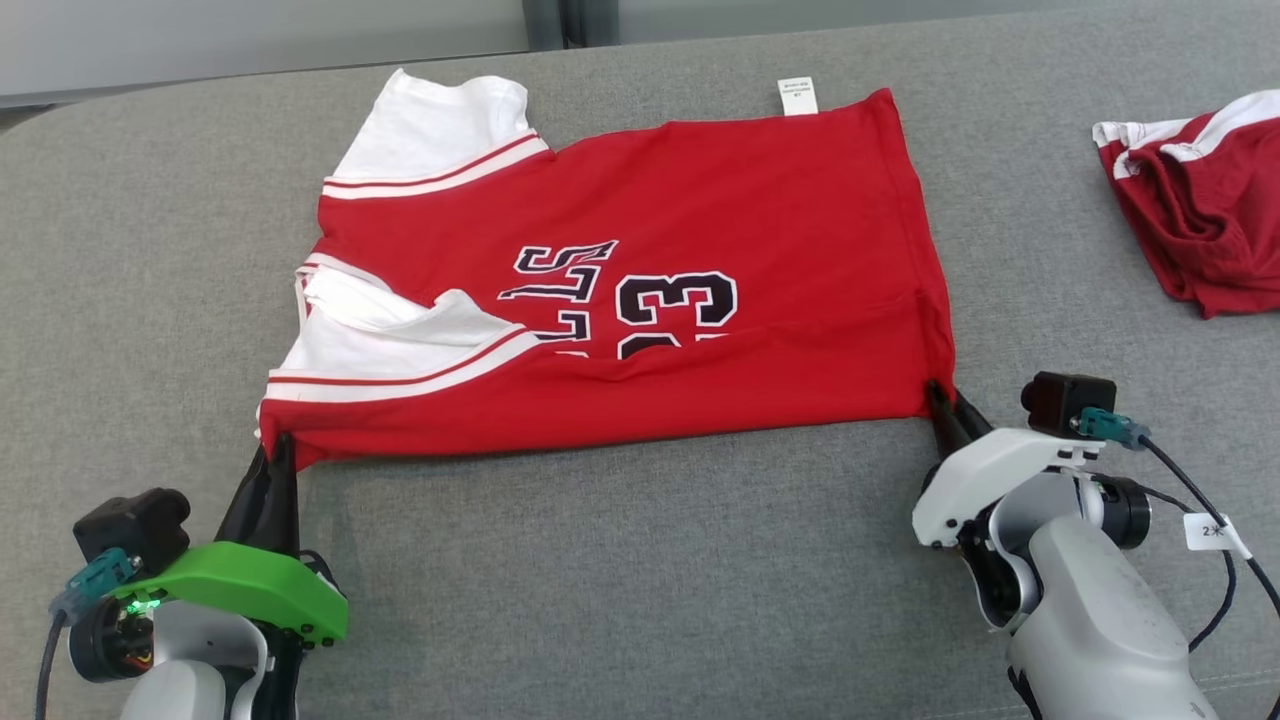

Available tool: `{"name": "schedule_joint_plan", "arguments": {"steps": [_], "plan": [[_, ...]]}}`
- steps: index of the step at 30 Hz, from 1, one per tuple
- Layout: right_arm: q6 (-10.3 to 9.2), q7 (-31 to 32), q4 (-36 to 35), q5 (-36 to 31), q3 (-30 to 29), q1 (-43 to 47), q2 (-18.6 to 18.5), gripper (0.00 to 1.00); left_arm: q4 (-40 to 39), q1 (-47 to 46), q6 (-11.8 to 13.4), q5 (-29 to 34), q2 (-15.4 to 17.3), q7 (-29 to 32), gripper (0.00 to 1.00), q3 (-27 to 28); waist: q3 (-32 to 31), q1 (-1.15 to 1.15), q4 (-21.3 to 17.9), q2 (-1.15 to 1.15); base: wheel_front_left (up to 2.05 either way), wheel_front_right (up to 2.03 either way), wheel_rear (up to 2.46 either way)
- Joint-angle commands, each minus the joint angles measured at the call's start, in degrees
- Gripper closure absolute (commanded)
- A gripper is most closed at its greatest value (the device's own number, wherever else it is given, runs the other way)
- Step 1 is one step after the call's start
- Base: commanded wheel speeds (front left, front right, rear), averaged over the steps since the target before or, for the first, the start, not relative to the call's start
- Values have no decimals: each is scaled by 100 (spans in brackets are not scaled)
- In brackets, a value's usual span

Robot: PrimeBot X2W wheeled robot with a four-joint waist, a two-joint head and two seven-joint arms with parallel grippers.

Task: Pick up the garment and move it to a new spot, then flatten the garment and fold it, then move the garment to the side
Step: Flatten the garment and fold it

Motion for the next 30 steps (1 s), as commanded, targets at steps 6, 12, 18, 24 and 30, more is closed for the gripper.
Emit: {"name": "schedule_joint_plan", "arguments": {"steps": [6,12,18,24,30], "plan": [[1,182,-514,447,-85,318,-12,100,-390,393,6,12,130,53,100,-21,-163,0,-74,0,0,0,0],[1,675,-1624,824,-34,1162,-178,100,-1041,1123,82,-59,261,393,100,-76,-301,0,-129,0,0,0,0],[1,1205,-2781,818,-232,2246,-275,100,-1658,1962,236,-150,323,856,100,-124,-413,0,-157,0,0,0,0],[0,1577,-3377,735,-511,2848,-176,100,-1766,2351,376,-293,272,1205,100,-175,-462,0,-193,0,0,0,0],[0,1572,-3421,614,-575,2968,-93,0,-1644,2340,426,-308,227,1063,0,-140,-473,0,-252,0,0,0,0]]}}
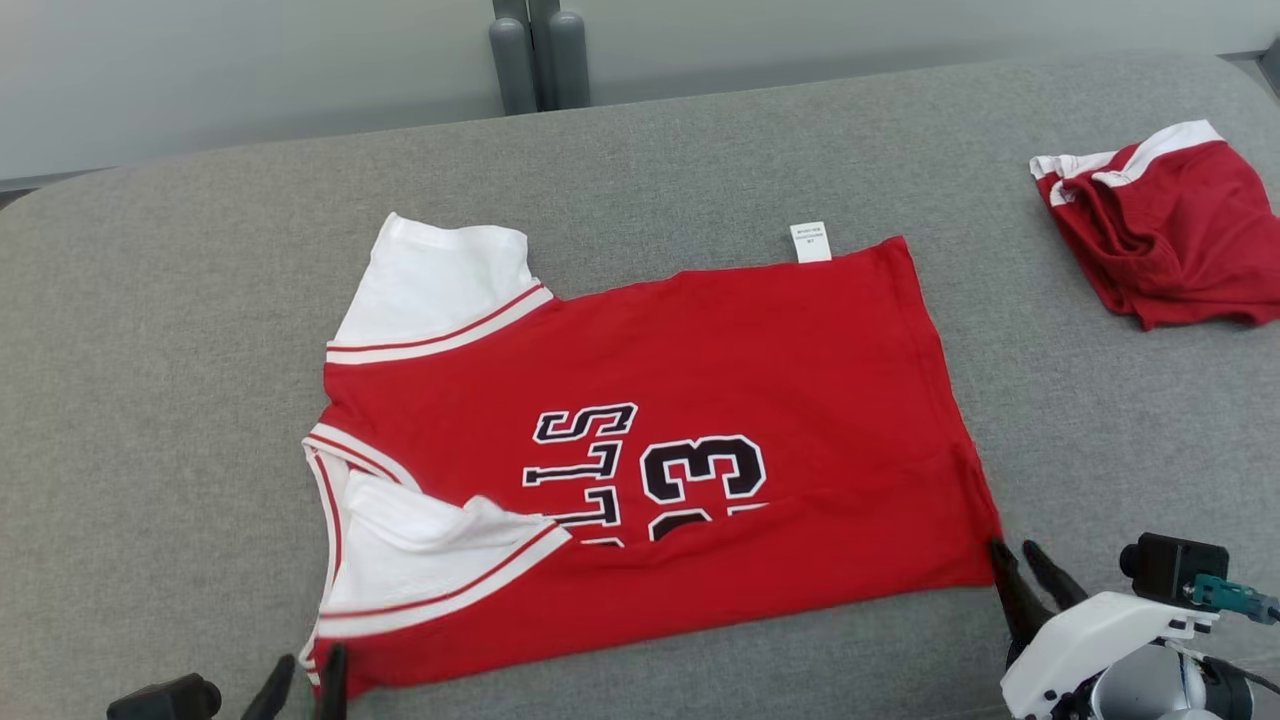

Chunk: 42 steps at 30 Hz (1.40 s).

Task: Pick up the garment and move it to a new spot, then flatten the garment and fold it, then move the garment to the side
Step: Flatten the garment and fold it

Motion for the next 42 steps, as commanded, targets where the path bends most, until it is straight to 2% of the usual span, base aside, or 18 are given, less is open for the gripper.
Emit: {"name": "schedule_joint_plan", "arguments": {"steps": [1,8,11,17,26,30,42], "plan": [[0,-79,-4,-60,-56,59,-3,0,10,7,-8,-12,42,-59,0,35,17,0,-17,0,0,0,0],[0,-440,-55,-353,-163,-305,-8,0,23,-624,-42,256,448,-159,0,215,161,0,-117,0,0,0,0],[0,-570,-145,-431,0,-539,-69,0,109,-1215,-105,370,673,-25,0,179,278,0,-180,0,0,0,0],[0,-639,-253,-559,492,-1171,-309,0,514,-2620,-196,572,921,505,0,-57,703,0,-383,0,0,0,0],[0,-653,-167,-488,1234,-2135,-602,0,1697,-4605,-331,849,973,945,0,-418,1524,0,-717,0,0,0,0],[-1,-659,-248,-437,1383,-2388,-721,0,2249,-5268,-298,907,983,1018,0,-442,1793,0,-842,0,0,0,0],[0,-620,-551,-402,1519,-2598,-843,0,3575,-6396,-286,1110,1082,1079,0,-606,2156,0,-1088,0,0,0,0]]}}
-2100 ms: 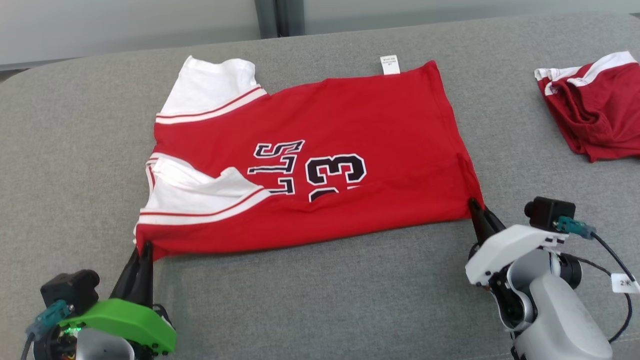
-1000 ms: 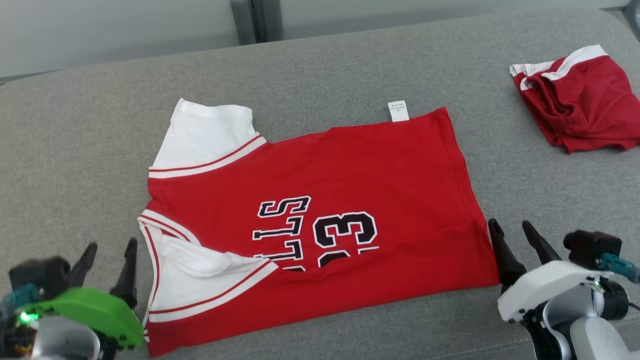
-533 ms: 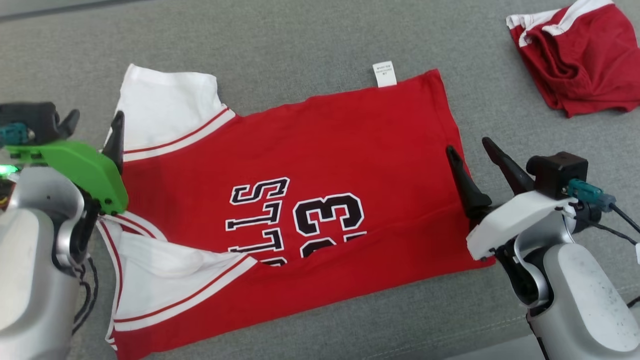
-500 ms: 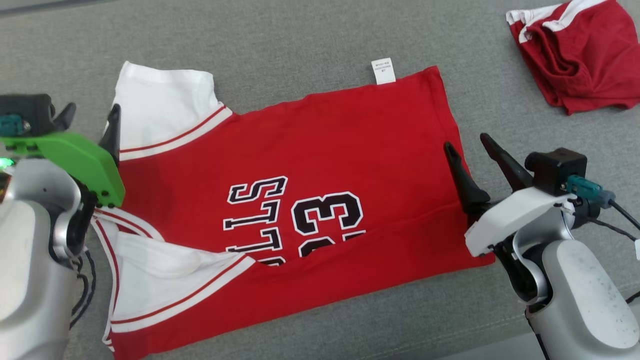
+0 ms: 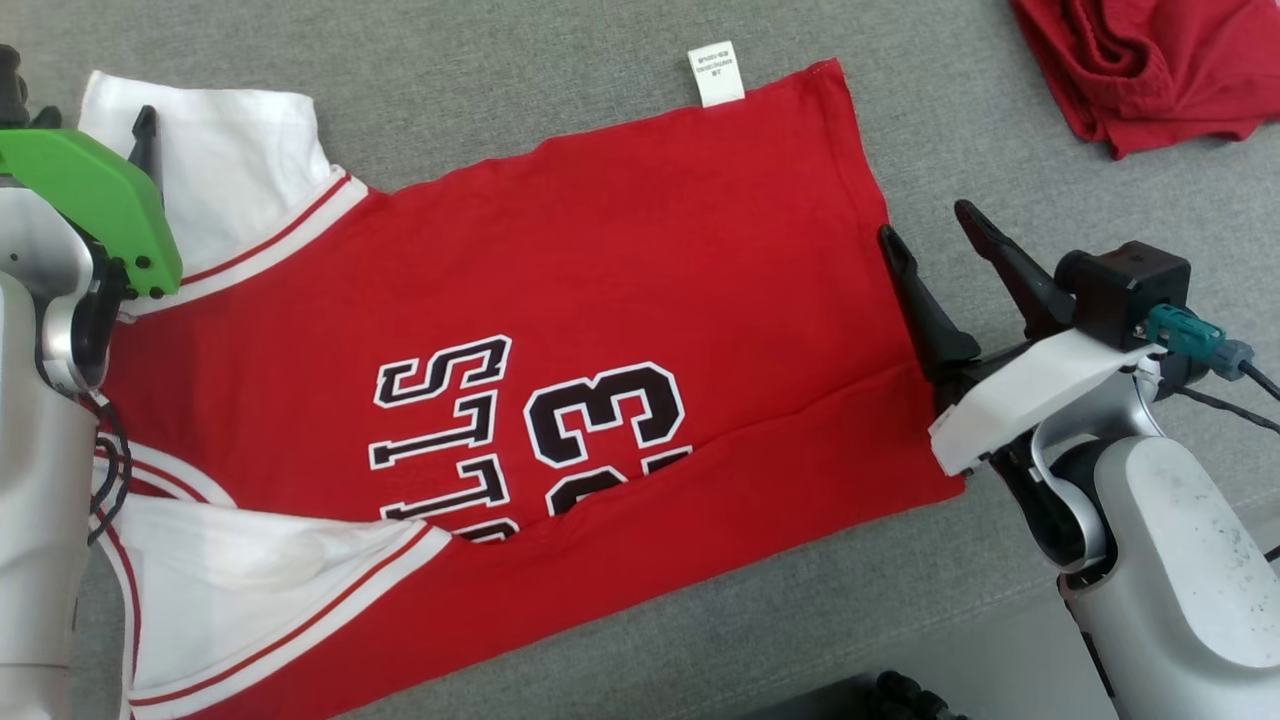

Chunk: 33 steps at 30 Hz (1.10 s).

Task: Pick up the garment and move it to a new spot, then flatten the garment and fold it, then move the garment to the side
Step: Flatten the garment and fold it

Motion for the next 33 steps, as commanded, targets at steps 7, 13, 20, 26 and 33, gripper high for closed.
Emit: {"name": "schedule_joint_plan", "arguments": {"steps": [7,13,20,26,33], "plan": [[1,16,-114,-12,-82,-11,-51,0,434,-170,-32,48,-4,-10,59,-137,36,-1,-44,0,0,0,0],[1,-23,-65,-91,-98,-170,-138,0,627,-109,-86,-43,-232,-261,100,-206,-139,-1,138,0,0,0,0],[0,130,555,-696,149,-688,-671,0,697,-18,-232,-82,-633,-1049,100,-360,-555,-1,557,0,0,0,0],[0,216,1630,-769,409,-1348,-946,0,432,210,-388,-60,-861,-1461,100,-590,-768,-1,1055,0,0,0,0],[0,317,2910,-616,812,-2098,-1154,0,-98,537,-444,-144,-1060,-1630,100,-773,-716,-1,1529,0,0,0,0]]}}
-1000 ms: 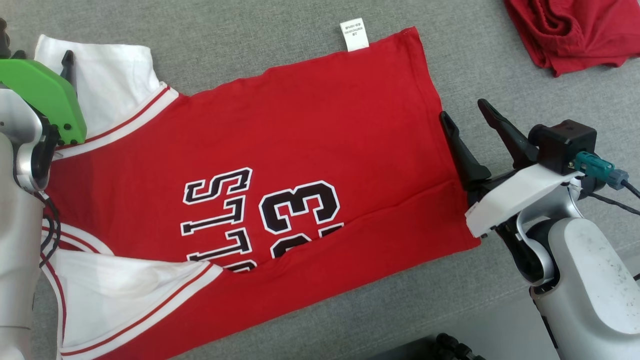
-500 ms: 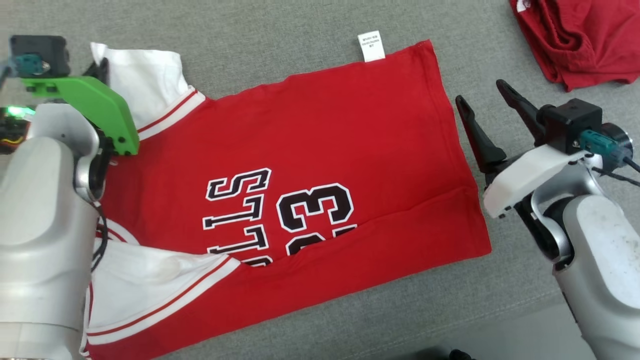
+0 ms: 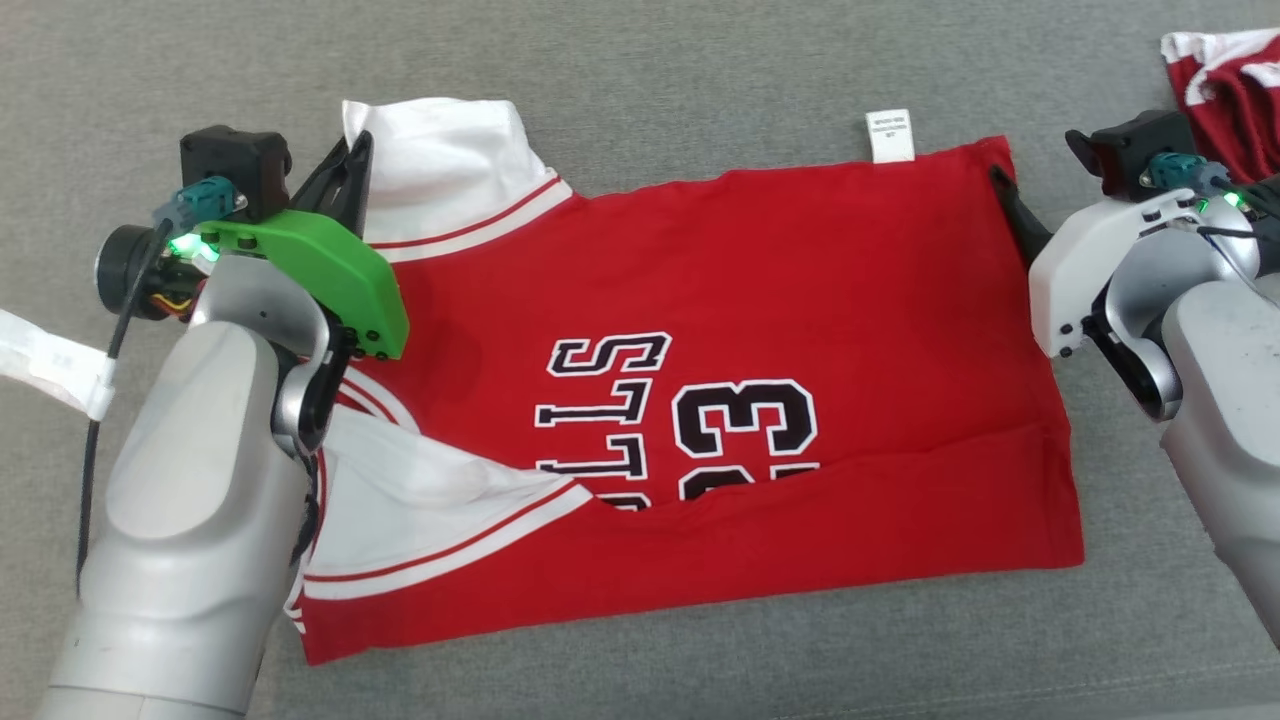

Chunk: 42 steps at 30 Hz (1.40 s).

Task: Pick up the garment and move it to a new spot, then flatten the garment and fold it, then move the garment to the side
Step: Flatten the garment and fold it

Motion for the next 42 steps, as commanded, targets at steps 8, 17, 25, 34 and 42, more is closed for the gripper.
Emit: {"name": "schedule_joint_plan", "arguments": {"steps": [8,17,25,34,42], "plan": [[-3,255,1079,292,730,-686,-208,5,-410,291,19,-124,-137,-85,100,-89,53,0,509,0,0,0,0],[-5,114,1560,897,1194,-991,-315,100,-616,514,96,-169,-24,-227,100,-46,-6,0,463,0,0,0,0],[-5,-839,1412,1258,1313,-769,-280,100,-1149,1147,208,-323,85,-674,100,136,-262,0,310,0,0,0,0],[-5,-1593,310,1715,1119,421,-561,100,-2557,2720,574,-609,319,-855,100,488,-695,0,72,0,0,0,0],[-5,-1635,-639,1526,351,1799,-413,100,-3470,4281,983,-846,265,-837,100,624,-923,0,-33,0,0,0,0]]}}
